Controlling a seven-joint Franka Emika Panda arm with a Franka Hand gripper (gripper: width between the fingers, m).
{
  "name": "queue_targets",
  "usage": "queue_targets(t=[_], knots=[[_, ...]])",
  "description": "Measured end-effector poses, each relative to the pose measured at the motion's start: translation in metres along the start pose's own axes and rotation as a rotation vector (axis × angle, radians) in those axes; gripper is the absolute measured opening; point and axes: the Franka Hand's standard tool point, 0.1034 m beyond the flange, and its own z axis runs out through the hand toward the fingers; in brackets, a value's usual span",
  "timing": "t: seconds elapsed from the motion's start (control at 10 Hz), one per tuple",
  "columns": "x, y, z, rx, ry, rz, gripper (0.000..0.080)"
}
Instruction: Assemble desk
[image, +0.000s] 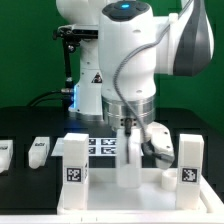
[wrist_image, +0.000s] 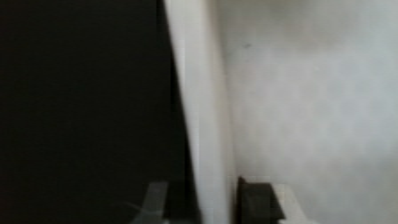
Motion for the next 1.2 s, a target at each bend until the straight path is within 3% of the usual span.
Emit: queue_targets(t=[0.1,0.2,0.3,0.4,0.6,0.8,1.1,1.2], knots=[[-0.001,0.008,-0.007,-0.003,0.014,-0.086,0.0081],[0.007,0.012,-0.011,0.018,0.036,-0.227,0.0081],[0.023,0.018,-0.008,0.016,0.044,-0.328,0.008],[0.034,0.023,-0.002,-0.016,0.035,-0.368,0.008],[0.039,0.027,0.0,-0.027,0.034,-0.473,0.008],[0.062,0.034,-0.002,-0.065,0.015,-0.722,0.0082],[0.079,0.014,-0.009,-0.042,0.015,-1.174,0.0066],[0.08,0.014,-0.009,-0.041,0.016,-1.208,0.0066]])
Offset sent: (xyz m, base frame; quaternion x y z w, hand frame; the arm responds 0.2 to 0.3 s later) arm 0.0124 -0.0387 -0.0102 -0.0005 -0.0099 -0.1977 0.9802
